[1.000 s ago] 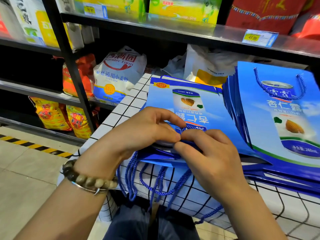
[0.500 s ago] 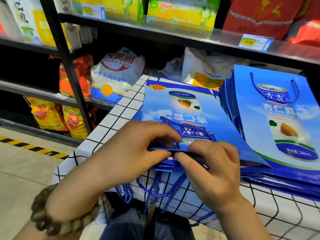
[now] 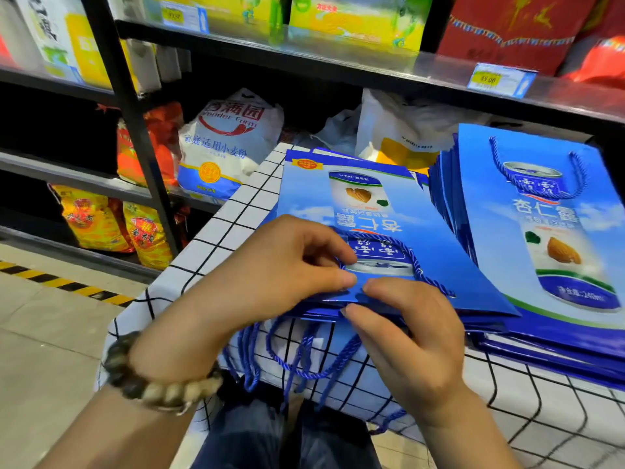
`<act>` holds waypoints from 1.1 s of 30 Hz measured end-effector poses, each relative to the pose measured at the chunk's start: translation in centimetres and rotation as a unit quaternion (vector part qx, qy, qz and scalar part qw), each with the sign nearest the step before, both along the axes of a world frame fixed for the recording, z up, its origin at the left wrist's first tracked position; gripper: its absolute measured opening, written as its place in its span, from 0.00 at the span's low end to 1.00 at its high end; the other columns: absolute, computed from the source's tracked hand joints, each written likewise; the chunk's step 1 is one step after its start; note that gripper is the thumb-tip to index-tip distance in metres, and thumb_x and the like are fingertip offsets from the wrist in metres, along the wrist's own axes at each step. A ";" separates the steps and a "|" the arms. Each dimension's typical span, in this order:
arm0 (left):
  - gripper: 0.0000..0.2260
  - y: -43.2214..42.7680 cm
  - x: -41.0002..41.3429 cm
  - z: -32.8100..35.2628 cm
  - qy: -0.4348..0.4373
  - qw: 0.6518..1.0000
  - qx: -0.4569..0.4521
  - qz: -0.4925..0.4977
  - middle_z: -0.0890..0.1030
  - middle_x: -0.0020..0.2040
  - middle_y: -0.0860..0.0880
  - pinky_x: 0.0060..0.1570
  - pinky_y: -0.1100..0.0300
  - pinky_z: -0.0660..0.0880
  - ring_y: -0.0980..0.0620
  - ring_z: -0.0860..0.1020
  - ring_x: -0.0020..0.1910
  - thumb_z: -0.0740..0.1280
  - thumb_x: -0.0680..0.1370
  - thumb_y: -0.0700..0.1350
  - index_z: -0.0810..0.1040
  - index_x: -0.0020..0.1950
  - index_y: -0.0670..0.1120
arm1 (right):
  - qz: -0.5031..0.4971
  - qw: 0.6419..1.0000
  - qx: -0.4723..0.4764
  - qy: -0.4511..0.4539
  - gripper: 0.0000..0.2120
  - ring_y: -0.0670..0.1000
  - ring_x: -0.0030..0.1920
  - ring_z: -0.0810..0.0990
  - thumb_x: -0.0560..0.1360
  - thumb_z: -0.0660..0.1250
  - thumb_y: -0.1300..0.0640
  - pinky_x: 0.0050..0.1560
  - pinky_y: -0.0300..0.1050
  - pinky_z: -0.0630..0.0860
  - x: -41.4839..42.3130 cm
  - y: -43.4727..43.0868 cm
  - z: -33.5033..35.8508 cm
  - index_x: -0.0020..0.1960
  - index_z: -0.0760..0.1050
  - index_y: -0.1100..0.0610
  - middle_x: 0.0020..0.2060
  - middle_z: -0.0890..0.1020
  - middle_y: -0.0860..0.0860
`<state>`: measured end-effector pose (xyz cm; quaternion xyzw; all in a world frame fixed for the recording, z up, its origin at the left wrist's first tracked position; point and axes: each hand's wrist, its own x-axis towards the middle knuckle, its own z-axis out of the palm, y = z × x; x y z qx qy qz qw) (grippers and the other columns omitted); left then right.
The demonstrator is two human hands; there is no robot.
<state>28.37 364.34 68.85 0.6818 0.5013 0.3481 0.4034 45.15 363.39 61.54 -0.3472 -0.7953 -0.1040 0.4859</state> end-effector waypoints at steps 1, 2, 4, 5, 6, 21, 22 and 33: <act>0.07 0.4 0.3 -0.2 0.013 1.000 0.011 0.020 0.81 0.31 0.50 0.36 0.65 0.73 0.59 0.76 0.30 0.72 0.70 0.39 0.79 0.37 0.52 | -0.009 1.000 0.006 -0.019 0.09 0.45 0.50 0.74 0.76 0.63 0.53 0.52 0.34 0.66 -0.1 0.0 0.0 0.51 0.78 0.57 0.50 0.78 0.48; 0.09 0.7 0.5 -0.4 0.014 0.999 0.022 0.044 0.79 0.29 0.51 0.34 0.64 0.72 0.58 0.75 0.29 0.73 0.69 0.38 0.78 0.35 0.51 | -0.027 0.999 0.010 -0.040 0.12 0.47 0.50 0.75 0.77 0.62 0.51 0.52 0.34 0.67 -0.2 0.0 0.1 0.55 0.74 0.57 0.49 0.81 0.50; 0.11 1.5 0.5 -0.8 -0.023 0.994 0.033 0.102 0.77 0.26 0.52 0.33 0.65 0.72 0.58 0.74 0.26 0.72 0.69 0.36 0.77 0.33 0.51 | -0.054 0.996 -0.002 -0.069 0.17 0.47 0.48 0.75 0.77 0.60 0.45 0.50 0.35 0.69 -0.3 -0.1 0.2 0.57 0.71 0.57 0.45 0.84 0.52; 0.12 1.9 0.2 -1.0 -0.051 0.989 0.033 0.132 0.77 0.26 0.52 0.30 0.67 0.71 0.58 0.74 0.25 0.72 0.69 0.35 0.76 0.33 0.50 | -0.057 0.995 -0.007 -0.079 0.18 0.46 0.48 0.75 0.76 0.60 0.43 0.49 0.36 0.69 -0.1 -0.2 0.2 0.56 0.72 0.56 0.44 0.84 0.51; 0.12 2.0 0.1 -1.2 -0.075 0.985 0.031 0.151 0.77 0.26 0.51 0.28 0.68 0.70 0.59 0.73 0.25 0.72 0.69 0.35 0.76 0.34 0.50 | -0.059 0.994 -0.013 -0.089 0.18 0.47 0.48 0.76 0.75 0.61 0.43 0.48 0.38 0.70 -0.1 -0.3 0.2 0.55 0.73 0.56 0.44 0.84 0.51; 0.09 -1.2 -0.6 0.3 -0.117 0.961 0.205 0.141 0.79 0.34 0.49 0.33 0.64 0.74 0.62 0.76 0.31 0.64 0.71 0.44 0.77 0.46 0.57 | -0.121 0.967 0.055 0.216 0.08 0.36 0.34 0.71 0.76 0.63 0.57 0.39 0.26 0.63 -0.3 1.0 9.2 0.51 0.78 0.59 0.36 0.74 0.40; 0.11 -1.4 0.1 0.3 -0.078 0.971 0.204 0.097 0.81 0.38 0.53 0.39 0.66 0.75 0.63 0.78 0.36 0.64 0.71 0.47 0.77 0.49 0.60 | -0.085 0.952 0.038 0.293 0.06 0.35 0.36 0.73 0.76 0.63 0.56 0.42 0.29 0.68 -0.1 1.4 10.0 0.49 0.76 0.57 0.36 0.75 0.39; 0.15 1.7 -0.7 0.1 0.204 0.966 0.150 0.048 0.77 0.61 0.56 0.58 0.63 0.66 0.57 0.73 0.60 0.60 0.77 0.54 0.76 0.61 0.53 | 0.096 0.650 -0.417 0.627 0.05 0.54 0.40 0.83 0.76 0.60 0.65 0.36 0.48 0.81 -2.5 0.8 6.4 0.46 0.72 0.57 0.37 0.83 0.51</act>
